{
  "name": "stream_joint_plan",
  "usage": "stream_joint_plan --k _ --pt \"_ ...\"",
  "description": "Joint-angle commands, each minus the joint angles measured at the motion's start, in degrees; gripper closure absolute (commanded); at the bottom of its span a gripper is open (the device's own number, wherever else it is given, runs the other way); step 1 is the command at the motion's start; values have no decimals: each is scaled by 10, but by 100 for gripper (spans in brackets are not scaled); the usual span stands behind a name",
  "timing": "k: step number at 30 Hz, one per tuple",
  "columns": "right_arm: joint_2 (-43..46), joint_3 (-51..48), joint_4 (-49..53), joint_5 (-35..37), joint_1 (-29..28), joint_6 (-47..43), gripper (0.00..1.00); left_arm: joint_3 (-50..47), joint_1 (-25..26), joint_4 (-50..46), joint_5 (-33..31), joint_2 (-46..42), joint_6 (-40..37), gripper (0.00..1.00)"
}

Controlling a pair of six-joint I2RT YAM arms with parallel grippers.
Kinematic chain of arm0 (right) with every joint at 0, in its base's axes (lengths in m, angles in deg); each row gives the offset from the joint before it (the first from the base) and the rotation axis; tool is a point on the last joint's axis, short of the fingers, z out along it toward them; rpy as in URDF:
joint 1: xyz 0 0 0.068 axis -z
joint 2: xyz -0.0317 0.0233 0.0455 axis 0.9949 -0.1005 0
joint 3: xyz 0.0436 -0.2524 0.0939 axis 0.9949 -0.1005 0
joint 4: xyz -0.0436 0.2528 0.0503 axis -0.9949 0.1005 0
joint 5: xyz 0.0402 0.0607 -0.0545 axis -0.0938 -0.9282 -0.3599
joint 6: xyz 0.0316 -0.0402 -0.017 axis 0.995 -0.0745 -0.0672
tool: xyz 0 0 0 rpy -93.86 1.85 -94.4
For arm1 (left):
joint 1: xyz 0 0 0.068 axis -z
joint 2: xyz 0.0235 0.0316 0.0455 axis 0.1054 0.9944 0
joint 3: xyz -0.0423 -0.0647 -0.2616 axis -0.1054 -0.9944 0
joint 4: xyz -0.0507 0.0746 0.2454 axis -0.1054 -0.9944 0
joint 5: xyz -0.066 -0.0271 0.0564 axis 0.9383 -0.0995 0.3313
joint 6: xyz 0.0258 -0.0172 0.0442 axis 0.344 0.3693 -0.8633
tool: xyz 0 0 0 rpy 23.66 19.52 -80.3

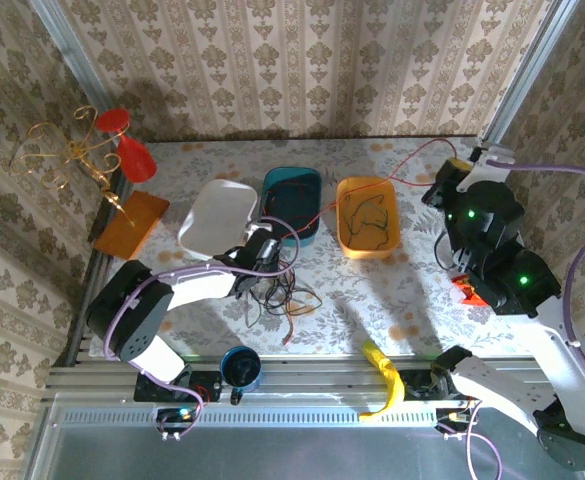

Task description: Untangle the cables

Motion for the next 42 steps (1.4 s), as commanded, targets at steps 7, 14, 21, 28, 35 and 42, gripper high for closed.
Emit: stream_joint_plan --k 7,14,21,28,35,42 --pt "-3 26 37 -17 86 63 100 -27 5 1 -4 -41 7 100" --pt "-33 51 66 -168 129 55 100 -55 15 104 72 -70 -54 96" --pt "-32 37 65 -231 129 45 100 15 62 98 165 -54 -150 31" --pt "-25 33 64 -242 129 40 100 116 107 4 98 55 -149 20" --pt "-16 28 64 -242 129 34 100 182 116 -131 -19 132 -55 32" --pt "-14 23 66 -234 129 38 100 173 116 -69 39 138 -48 100"
